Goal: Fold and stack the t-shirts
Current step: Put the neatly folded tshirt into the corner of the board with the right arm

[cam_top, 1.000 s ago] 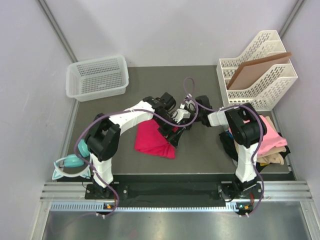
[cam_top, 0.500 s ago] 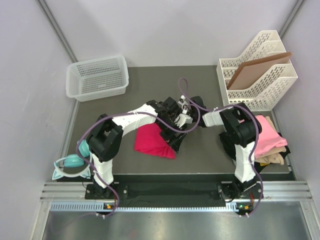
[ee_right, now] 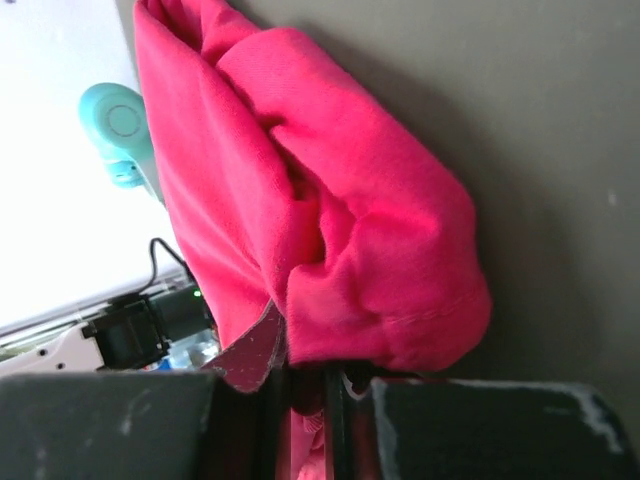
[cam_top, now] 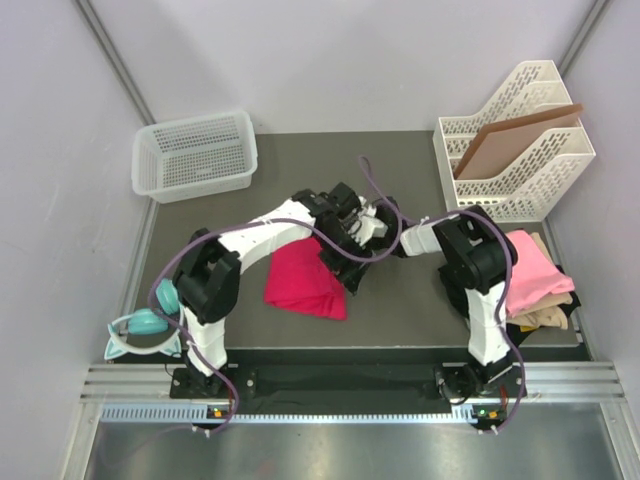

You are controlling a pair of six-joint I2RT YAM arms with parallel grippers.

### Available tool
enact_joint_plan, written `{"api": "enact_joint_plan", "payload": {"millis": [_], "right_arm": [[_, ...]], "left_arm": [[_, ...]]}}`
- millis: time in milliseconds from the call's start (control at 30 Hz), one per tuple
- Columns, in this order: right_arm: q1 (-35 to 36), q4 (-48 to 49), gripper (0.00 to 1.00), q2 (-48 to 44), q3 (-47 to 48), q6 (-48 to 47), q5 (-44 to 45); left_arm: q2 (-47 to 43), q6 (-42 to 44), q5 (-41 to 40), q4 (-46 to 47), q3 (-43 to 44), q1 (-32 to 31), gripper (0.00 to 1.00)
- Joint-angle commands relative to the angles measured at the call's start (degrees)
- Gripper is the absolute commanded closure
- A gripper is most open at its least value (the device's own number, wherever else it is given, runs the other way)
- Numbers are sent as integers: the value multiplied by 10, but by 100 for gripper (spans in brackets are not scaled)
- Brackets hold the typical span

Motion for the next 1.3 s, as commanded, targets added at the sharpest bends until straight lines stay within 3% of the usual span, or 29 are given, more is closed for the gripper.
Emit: {"api": "enact_joint_plan", "payload": {"millis": [0, 167, 267, 400, 700, 900, 1267], "right_arm": [[2, -79, 100, -75, 14, -57, 33], [-19, -119, 100, -159, 4, -73, 39], [-31, -154, 100, -220, -9, -85, 45], [-63, -216, 100, -327, -34, -107, 66], [-192, -393, 100, -545, -52, -171, 111], [-315, -489, 100, -603, 12, -207, 78], [-382, -606, 100, -633, 112, -221, 248]], "left_arm": [[-139, 15, -76, 19, 104, 58, 10], [-245, 11, -95, 47, 101, 189, 2], [-284, 30, -127, 43, 64, 236, 1], [-339, 39, -174, 59, -6, 257, 1], [-391, 27, -166, 80, -98, 295, 22], [-377, 30, -182, 92, -128, 302, 23], [-371, 49, -203, 100, -163, 308, 23]]}}
